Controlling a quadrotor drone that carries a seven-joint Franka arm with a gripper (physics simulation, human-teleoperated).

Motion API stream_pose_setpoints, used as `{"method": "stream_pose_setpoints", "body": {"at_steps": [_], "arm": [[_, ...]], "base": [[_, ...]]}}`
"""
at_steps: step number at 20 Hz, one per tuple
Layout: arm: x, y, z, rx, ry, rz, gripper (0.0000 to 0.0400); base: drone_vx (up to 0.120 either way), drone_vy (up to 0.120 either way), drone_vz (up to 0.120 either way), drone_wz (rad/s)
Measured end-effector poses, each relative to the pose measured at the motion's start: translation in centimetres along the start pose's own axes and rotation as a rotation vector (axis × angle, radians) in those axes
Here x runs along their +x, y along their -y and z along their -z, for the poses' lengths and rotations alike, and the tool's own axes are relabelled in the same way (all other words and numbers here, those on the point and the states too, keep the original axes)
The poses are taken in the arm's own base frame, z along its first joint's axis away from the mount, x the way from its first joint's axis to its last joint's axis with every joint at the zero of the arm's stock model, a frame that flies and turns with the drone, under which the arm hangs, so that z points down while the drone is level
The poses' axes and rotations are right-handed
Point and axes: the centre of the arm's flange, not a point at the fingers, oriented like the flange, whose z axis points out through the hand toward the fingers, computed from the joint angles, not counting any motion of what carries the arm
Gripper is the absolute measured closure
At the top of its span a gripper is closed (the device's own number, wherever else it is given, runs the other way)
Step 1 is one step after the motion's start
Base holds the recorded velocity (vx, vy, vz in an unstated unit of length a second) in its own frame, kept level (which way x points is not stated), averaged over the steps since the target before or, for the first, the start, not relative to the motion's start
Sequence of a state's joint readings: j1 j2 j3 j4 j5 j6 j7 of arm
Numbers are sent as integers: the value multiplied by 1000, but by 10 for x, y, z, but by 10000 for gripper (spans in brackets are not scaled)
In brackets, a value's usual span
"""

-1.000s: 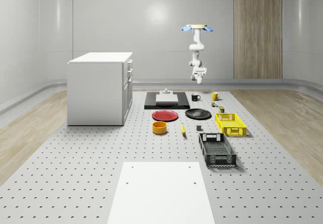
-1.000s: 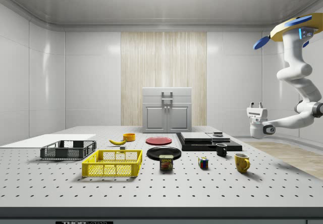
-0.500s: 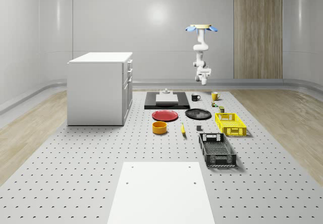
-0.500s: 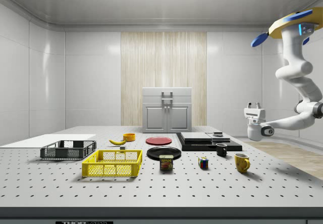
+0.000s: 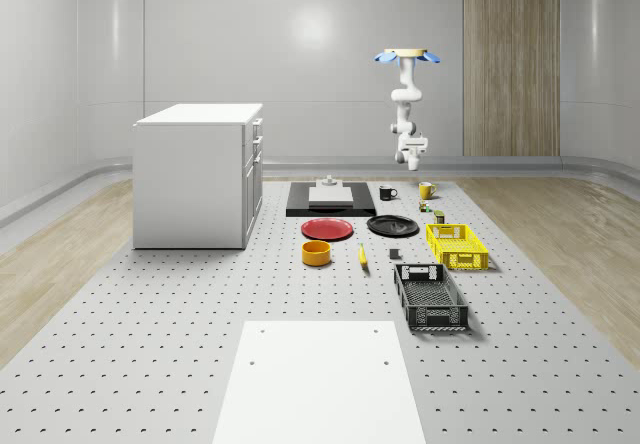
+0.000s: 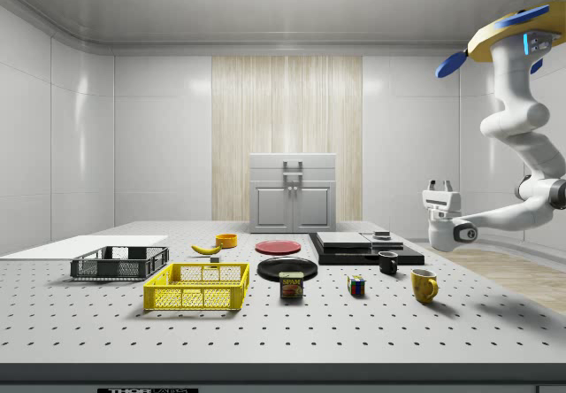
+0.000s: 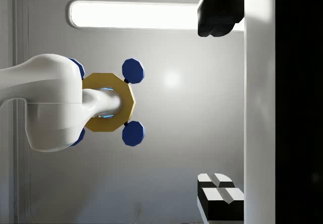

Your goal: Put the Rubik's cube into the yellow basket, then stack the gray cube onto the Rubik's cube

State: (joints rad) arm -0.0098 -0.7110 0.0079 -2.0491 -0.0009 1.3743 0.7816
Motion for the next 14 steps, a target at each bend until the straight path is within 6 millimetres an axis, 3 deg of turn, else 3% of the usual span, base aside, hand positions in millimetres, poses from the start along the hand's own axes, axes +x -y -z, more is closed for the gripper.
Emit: {"method": "stream_pose_setpoints", "body": {"at_steps": [3, 14], "arm": [[0, 0, 0, -1, -4, 0, 0], [-5, 3, 0, -35, -50, 1, 0]], "base": [[120, 107, 0, 0], [120, 0, 0, 0]]}}
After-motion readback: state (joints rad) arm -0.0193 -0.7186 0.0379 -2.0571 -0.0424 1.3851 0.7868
